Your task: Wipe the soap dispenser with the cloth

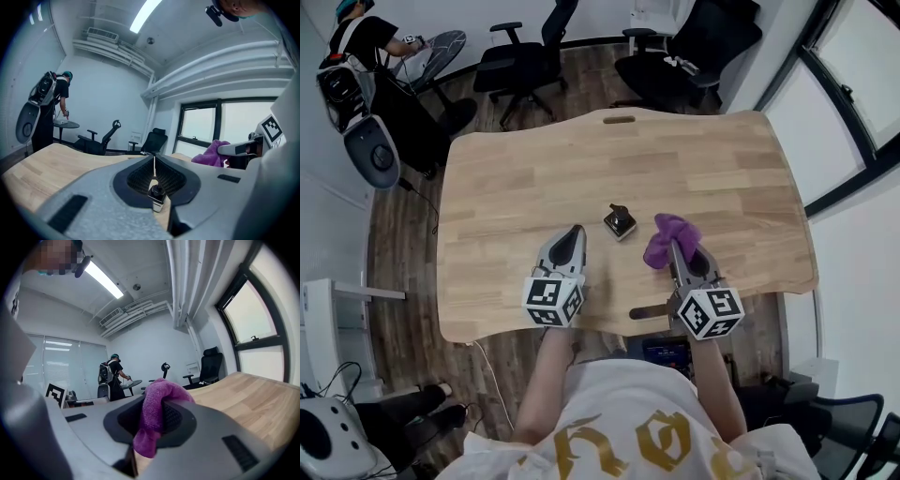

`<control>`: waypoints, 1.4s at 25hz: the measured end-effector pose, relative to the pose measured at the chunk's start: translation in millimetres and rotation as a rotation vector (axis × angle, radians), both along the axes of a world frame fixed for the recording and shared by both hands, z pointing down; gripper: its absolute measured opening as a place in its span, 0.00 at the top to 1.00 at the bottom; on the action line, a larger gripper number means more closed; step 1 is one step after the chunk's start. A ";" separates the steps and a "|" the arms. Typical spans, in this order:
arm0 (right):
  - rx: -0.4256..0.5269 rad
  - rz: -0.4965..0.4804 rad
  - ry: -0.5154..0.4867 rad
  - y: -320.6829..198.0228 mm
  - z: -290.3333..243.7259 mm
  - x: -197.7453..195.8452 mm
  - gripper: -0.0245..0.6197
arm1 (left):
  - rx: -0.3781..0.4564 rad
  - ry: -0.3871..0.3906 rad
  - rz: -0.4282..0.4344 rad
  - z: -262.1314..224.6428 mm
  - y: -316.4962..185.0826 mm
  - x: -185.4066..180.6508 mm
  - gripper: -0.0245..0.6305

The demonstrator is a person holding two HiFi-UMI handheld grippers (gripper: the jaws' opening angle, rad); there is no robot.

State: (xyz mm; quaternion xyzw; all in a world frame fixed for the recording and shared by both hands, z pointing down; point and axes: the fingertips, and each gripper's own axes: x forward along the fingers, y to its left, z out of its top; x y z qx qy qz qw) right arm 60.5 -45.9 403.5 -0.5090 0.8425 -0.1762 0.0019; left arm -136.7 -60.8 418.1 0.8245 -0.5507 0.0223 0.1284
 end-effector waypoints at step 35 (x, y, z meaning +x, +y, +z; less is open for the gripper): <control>-0.164 -0.090 0.003 -59.4 73.2 0.7 0.88 | -0.178 -0.048 0.212 100.0 -43.8 48.9 0.75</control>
